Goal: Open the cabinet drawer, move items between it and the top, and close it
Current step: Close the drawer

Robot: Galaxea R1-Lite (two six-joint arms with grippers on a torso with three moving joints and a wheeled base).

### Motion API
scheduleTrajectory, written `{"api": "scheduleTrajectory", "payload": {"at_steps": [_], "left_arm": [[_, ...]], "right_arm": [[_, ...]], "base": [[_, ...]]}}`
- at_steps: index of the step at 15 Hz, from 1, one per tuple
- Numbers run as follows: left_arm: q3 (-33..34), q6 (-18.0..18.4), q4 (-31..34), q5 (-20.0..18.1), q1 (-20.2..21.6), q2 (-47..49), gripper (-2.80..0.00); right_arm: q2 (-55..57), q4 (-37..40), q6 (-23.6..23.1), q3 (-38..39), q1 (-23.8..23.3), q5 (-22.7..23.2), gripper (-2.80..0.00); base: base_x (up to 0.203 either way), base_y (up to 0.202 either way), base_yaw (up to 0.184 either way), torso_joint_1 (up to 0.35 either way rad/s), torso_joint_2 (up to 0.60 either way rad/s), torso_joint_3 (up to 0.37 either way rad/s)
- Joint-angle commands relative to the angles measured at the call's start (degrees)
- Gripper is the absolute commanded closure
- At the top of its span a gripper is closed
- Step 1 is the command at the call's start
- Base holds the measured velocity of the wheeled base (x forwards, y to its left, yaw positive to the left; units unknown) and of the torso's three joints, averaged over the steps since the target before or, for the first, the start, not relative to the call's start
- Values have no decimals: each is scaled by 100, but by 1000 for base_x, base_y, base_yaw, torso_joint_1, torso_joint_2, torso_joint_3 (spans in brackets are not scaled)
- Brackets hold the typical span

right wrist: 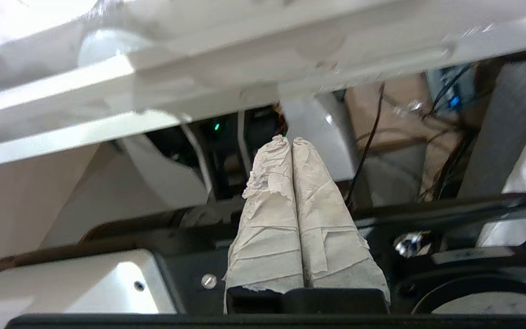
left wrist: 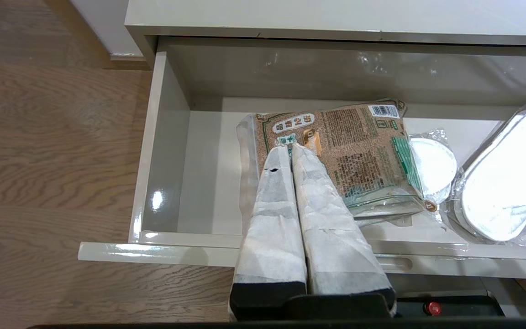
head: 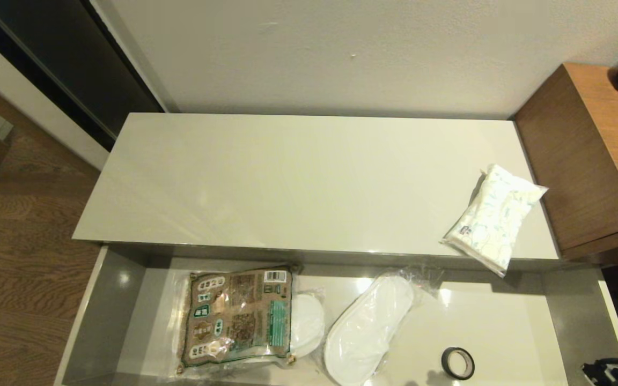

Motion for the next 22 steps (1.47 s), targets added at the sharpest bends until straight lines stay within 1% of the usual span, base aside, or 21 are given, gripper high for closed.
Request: {"api": "scheduleTrajectory", "payload": {"at_steps": [1, 3, 6, 9, 13, 17, 20, 22], "left_arm": [[1, -2, -5, -2, -4, 9, 0], [1, -2, -5, -3, -4, 9, 0], [1, -2, -5, -2, -4, 9, 0], [1, -2, -5, -2, -4, 9, 0], [1, -2, -5, -11, -4, 9, 0], [1, -2, -5, -2, -4, 9, 0], [1, -2, -5, -2, -4, 9, 0], [1, -2, -5, -2, -4, 9, 0]], "right_arm": [[143, -24, 138, 4, 19, 190, 0], [250, -48, 202, 10, 193, 374, 0], [739, -124, 492, 19, 434, 412, 0], [1162, -506, 716, 162, 678, 479, 0], [1222, -507, 735, 209, 679, 493, 0], [1323, -507, 735, 268, 679, 665, 0], [1729, -521, 792, 268, 679, 789, 0], [1785, -582, 821, 268, 679, 812, 0]], "base": [[0, 0, 0, 0, 0, 0], [0, 0, 0, 0, 0, 0], [0, 0, 0, 0, 0, 0], [0, 0, 0, 0, 0, 0], [0, 0, 0, 0, 0, 0], [0, 0, 0, 0, 0, 0], [0, 0, 0, 0, 0, 0], [0, 0, 0, 0, 0, 0]]}}
